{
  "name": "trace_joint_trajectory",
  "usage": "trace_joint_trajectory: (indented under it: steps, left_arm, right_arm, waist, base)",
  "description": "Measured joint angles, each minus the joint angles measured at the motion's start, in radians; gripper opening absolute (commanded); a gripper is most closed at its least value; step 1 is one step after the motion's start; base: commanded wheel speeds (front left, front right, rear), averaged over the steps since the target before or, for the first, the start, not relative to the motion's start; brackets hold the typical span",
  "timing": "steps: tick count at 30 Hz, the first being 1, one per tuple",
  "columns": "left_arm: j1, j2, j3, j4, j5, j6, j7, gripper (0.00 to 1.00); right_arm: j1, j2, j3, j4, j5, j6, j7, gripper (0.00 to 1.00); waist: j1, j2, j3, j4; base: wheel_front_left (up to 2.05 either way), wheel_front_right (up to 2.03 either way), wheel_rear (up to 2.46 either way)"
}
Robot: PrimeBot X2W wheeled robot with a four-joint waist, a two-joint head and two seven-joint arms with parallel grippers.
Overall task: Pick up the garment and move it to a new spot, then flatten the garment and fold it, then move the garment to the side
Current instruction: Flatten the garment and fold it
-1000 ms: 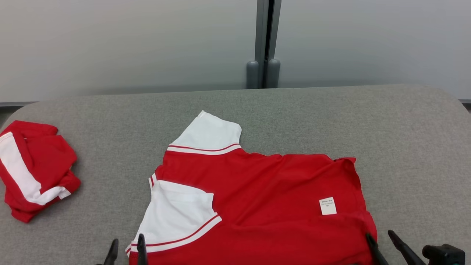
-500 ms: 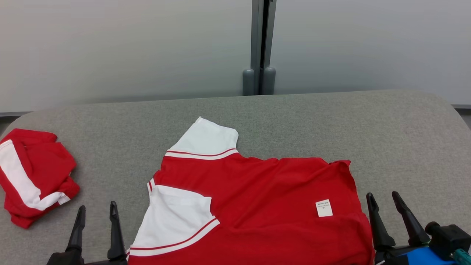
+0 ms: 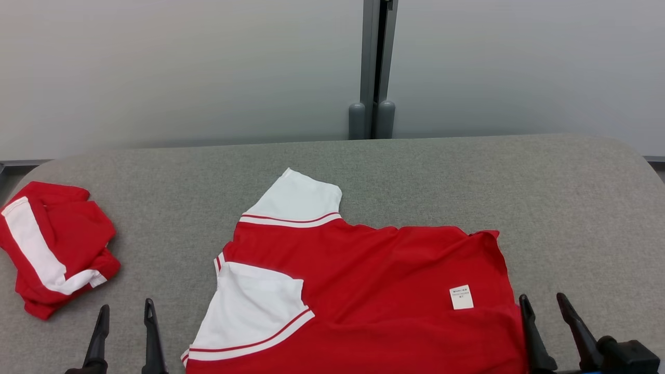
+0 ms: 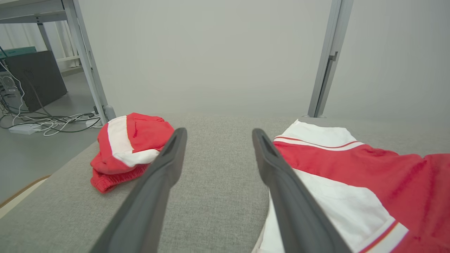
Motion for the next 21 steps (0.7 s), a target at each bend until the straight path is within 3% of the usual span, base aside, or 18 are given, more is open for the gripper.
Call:
trace_joint_trajectory:
  steps: [21]
  left_arm:
    - [0.0,-0.024,0.008,0.042,0.013,-0.025,0.0,1.0]
  right_arm:
    - [0.004,-0.003,0.042,0.005,-0.028,0.0,0.0,1.0]
  waist:
    - [0.0,0.0,-0.008,0.007]
  base:
    - [0.0,0.0,0.0]
